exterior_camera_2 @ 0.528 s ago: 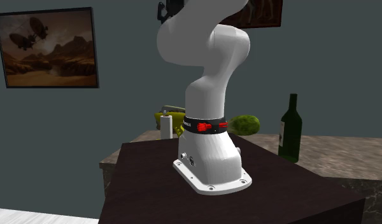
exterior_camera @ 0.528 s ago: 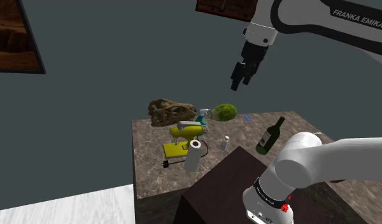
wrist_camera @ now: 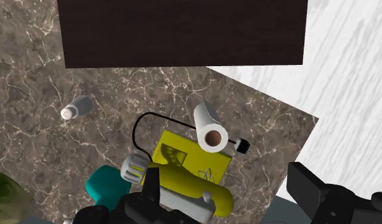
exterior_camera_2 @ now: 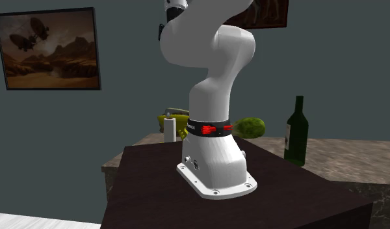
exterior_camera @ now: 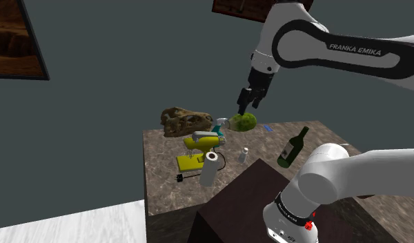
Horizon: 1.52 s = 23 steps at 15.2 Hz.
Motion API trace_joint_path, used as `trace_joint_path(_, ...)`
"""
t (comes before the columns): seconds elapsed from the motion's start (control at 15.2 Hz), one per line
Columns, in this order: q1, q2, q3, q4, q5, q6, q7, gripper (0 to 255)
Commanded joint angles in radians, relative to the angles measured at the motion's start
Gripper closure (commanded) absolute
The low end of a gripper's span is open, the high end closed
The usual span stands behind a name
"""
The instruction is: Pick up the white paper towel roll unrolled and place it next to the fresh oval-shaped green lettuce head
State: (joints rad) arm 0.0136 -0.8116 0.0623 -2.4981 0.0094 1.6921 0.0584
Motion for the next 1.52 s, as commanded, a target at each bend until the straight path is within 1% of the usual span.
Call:
trace_joint_path(0.0,-0.001,0.008,0.010,-0.067,0.008,0.076,0.019,0)
trace_joint_path(0.33,-0.003,0.075,0.038,-0.191,0.029,0.261,0.068,0)
trace_joint_path(0.66,-0.006,0.197,0.069,-0.280,0.047,0.469,0.119,0)
trace_joint_path(1.06,-0.019,0.423,0.110,-0.334,0.054,0.743,0.187,0)
trace_joint_path(1.32,-0.041,0.614,0.140,-0.332,0.029,0.928,0.249,0)
trace_joint_path(1.45,-0.048,0.666,0.145,-0.331,0.012,0.978,0.268,0)
